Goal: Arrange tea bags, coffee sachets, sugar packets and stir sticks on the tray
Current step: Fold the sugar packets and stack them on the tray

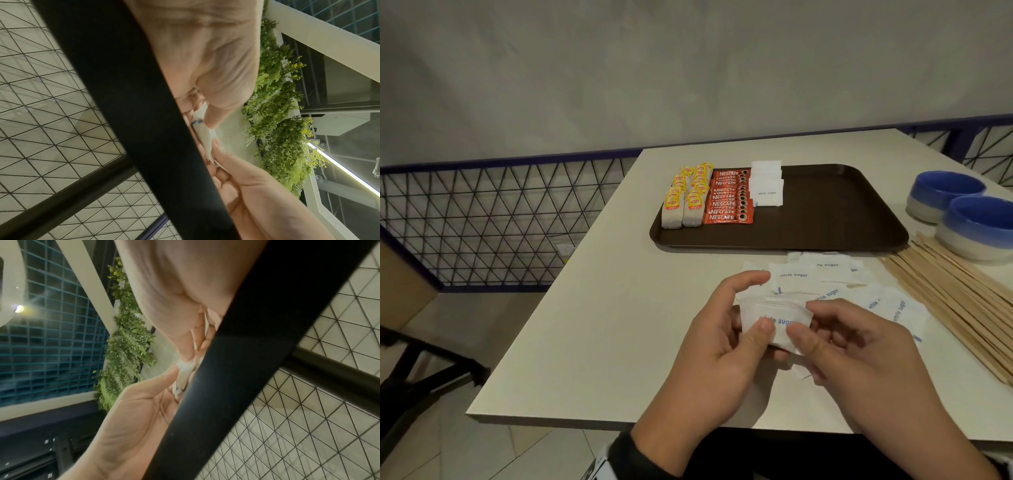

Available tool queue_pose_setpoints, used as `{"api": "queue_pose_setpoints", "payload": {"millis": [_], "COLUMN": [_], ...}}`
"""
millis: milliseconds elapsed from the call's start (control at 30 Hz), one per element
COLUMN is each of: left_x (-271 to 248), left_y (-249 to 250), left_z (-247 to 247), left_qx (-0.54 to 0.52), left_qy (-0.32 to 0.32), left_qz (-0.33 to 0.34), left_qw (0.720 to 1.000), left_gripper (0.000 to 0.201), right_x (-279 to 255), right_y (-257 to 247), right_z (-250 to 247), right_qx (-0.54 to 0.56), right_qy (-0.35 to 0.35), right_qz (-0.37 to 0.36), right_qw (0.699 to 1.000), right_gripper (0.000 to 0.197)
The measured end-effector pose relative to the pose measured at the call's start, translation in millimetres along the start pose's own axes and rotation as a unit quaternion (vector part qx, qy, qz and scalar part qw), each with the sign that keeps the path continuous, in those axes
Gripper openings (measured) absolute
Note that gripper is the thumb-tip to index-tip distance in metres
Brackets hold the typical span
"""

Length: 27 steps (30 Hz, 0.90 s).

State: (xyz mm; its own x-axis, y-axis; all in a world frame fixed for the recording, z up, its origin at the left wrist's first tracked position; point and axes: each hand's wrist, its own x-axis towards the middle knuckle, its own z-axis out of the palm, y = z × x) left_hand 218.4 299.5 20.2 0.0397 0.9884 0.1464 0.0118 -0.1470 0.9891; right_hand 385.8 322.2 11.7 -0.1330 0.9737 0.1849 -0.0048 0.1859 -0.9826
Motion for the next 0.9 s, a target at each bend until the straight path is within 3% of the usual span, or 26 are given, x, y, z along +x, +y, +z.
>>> {"api": "queue_pose_setpoints", "payload": {"millis": [67,167,300,467,600,900], "left_x": [0.7,2.1,2.4,1.0,-0.1,0.1], "left_y": [-0.3,-0.5,1.7,4.0,4.4,4.6], "left_z": [1.0,-0.5,-2.5,-1.4,-1.0,1.4], "left_qx": [-0.002,-0.031,-0.055,-0.051,-0.031,-0.049], "left_qy": [-0.002,0.007,0.007,0.004,0.004,0.002], "left_qz": [-0.005,-0.013,-0.021,-0.029,-0.029,-0.016], "left_qw": [1.0,0.999,0.998,0.998,0.999,0.999], "left_gripper": [0.05,0.054,0.049,0.047,0.05,0.037], "right_x": [1.5,2.9,3.1,4.1,5.2,6.0], "right_y": [-0.8,2.9,2.9,4.4,1.9,-0.2], "right_z": [-4.7,-8.7,-7.6,-8.4,-9.4,-8.2], "right_qx": [0.005,0.014,0.014,-0.009,0.001,0.043], "right_qy": [-0.001,0.021,0.022,0.02,0.022,0.015], "right_qz": [0.01,0.029,0.038,0.041,0.054,0.049], "right_qw": [1.0,0.999,0.999,0.999,0.998,0.998], "right_gripper": [0.01,0.017,0.019,0.008,0.008,0.014]}}
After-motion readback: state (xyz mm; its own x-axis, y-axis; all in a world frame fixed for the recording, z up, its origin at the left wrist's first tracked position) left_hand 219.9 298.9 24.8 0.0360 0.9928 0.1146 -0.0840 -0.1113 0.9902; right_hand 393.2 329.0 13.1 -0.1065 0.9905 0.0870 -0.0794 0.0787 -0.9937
